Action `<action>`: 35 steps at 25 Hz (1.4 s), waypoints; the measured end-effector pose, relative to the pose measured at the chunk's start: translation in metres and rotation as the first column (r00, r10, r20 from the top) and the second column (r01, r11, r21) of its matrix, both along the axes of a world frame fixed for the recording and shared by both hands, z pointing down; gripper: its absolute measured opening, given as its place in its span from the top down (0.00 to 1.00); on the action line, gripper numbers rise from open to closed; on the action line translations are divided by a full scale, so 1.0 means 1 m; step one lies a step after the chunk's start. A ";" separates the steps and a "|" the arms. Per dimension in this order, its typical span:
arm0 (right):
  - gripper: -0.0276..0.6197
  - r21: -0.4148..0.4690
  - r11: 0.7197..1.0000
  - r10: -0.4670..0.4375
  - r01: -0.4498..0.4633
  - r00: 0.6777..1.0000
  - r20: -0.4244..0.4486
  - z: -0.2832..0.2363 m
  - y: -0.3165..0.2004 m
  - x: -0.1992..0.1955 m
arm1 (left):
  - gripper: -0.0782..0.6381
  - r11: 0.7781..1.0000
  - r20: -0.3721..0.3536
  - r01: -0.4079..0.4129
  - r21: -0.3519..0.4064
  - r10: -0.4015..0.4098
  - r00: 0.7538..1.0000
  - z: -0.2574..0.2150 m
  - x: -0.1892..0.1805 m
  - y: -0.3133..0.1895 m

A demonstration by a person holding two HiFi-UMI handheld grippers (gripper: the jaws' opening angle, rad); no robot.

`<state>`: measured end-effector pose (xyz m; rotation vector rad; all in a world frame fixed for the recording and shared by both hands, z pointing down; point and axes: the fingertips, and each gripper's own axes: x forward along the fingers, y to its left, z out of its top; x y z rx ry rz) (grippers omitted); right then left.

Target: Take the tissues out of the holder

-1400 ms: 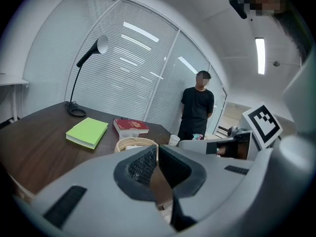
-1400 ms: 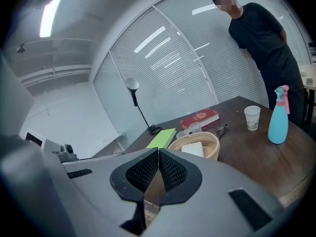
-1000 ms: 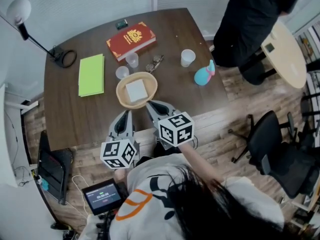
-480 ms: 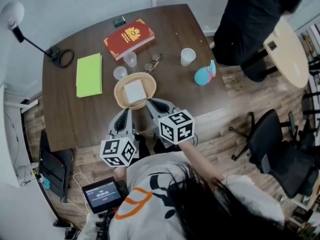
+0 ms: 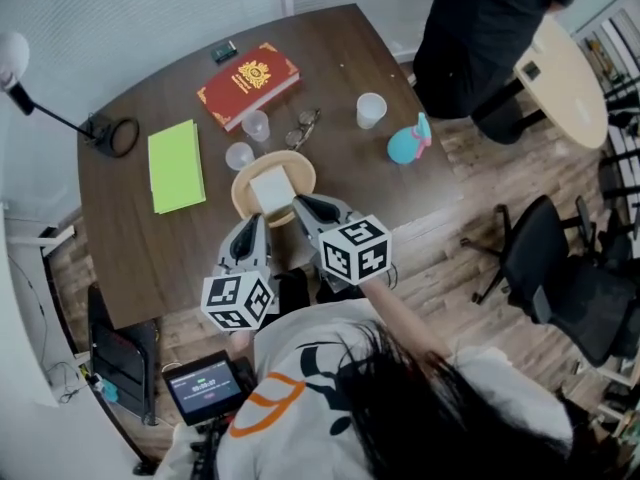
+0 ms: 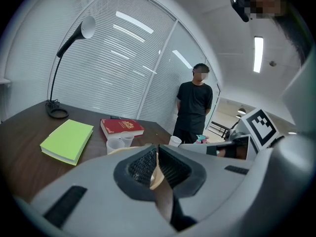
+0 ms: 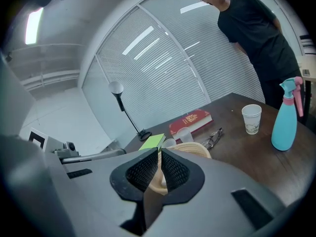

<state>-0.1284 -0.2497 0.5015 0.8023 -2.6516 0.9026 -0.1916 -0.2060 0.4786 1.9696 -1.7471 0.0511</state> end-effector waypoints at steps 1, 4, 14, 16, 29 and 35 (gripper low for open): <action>0.94 0.001 1.000 0.005 -0.005 1.000 0.007 -0.001 -0.001 -0.003 | 0.88 1.000 0.000 -0.013 -0.001 0.013 1.000 0.000 -0.003 -0.002; 0.94 -0.002 1.000 0.002 -0.002 1.000 -0.002 0.002 -0.002 -0.015 | 0.88 0.999 -0.002 -0.042 -0.002 0.042 0.999 0.001 -0.013 -0.008; 0.86 -0.020 0.999 0.028 -0.030 0.997 -0.073 0.018 -0.005 -0.044 | 0.88 0.994 -0.014 -0.108 -0.005 0.108 0.994 0.005 -0.048 -0.018; 0.82 -0.022 0.999 0.027 -0.029 0.995 -0.095 0.023 -0.005 -0.049 | 0.88 0.994 -0.019 -0.114 -0.004 0.114 0.993 0.005 -0.056 -0.019; 0.56 -0.026 0.999 0.040 -0.046 0.977 -0.208 0.044 -0.012 -0.068 | 0.88 0.981 -0.052 -0.195 -0.017 0.194 0.980 0.017 -0.072 -0.028; 0.44 -0.036 0.999 0.016 -0.028 0.953 -0.303 0.067 -0.017 -0.071 | 0.88 0.974 -0.068 -0.226 -0.010 0.224 0.972 0.017 -0.070 -0.036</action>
